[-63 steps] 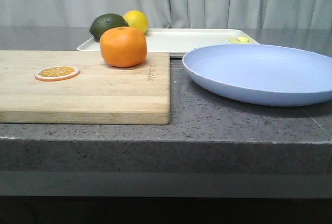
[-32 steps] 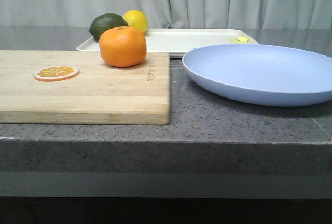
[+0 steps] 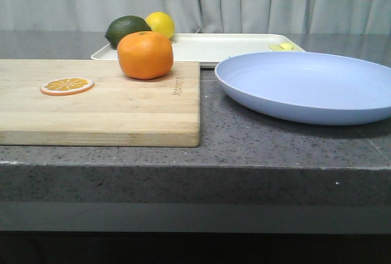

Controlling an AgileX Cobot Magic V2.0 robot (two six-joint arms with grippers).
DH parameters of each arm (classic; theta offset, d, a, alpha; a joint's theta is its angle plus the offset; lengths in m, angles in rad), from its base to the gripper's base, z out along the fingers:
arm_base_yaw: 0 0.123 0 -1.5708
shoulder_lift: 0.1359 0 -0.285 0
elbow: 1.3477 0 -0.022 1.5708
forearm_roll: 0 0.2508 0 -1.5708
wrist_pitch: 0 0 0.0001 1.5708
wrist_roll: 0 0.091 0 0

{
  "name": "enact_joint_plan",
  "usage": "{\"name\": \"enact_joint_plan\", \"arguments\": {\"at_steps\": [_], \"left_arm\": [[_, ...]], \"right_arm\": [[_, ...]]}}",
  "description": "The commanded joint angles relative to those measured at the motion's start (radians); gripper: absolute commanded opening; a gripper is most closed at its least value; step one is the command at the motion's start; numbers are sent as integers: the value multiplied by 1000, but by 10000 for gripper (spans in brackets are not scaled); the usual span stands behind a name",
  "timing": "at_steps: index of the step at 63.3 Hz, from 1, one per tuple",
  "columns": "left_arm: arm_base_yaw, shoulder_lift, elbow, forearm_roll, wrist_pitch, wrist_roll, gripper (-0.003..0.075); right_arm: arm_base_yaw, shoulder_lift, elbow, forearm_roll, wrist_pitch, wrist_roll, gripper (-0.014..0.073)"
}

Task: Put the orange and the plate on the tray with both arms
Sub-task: 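Move the left gripper over the orange on the cutting board, then lower the left gripper around the orange and close it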

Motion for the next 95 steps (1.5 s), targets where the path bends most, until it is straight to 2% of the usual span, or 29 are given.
{"name": "enact_joint_plan", "arguments": {"at_steps": [1,13,19,23,27,30,35,39,43,58,73,83,95], "left_arm": [[3,44,-34,-7,-70,-2,-20],[3,109,-34,14,-54,-2,-19],[3,131,-34,41,-54,-2,6],[3,138,-34,46,-54,-2,84],[3,142,-34,46,-54,-2,198],[3,142,-34,46,-54,-2,316],[3,142,-34,46,-56,-2,463],[-5,142,-34,46,-56,-2,542],[-28,142,-34,46,-62,-2,571],[-226,216,-41,49,-103,18,571],[-429,393,-137,120,-106,30,571],[-491,541,-237,144,-106,30,571],[-503,703,-365,159,-85,30,591]], "right_arm": [[-1,52,-36,-12,-60,-3,-117],[-1,111,-36,-13,-10,-4,-113],[-1,118,-36,-14,8,-18,-18],[-1,118,-36,-14,15,-33,101],[-1,118,-36,-14,21,-35,248],[-1,118,-36,-14,29,-35,379],[-1,118,-36,-14,46,-35,515],[-1,118,-36,-14,59,-36,572],[1,118,-36,-13,70,-36,584],[37,118,-36,-14,72,-41,584],[41,118,-36,-14,72,-41,584],[41,118,-36,-14,73,-41,584],[41,118,-36,-14,80,-41,584]]}}
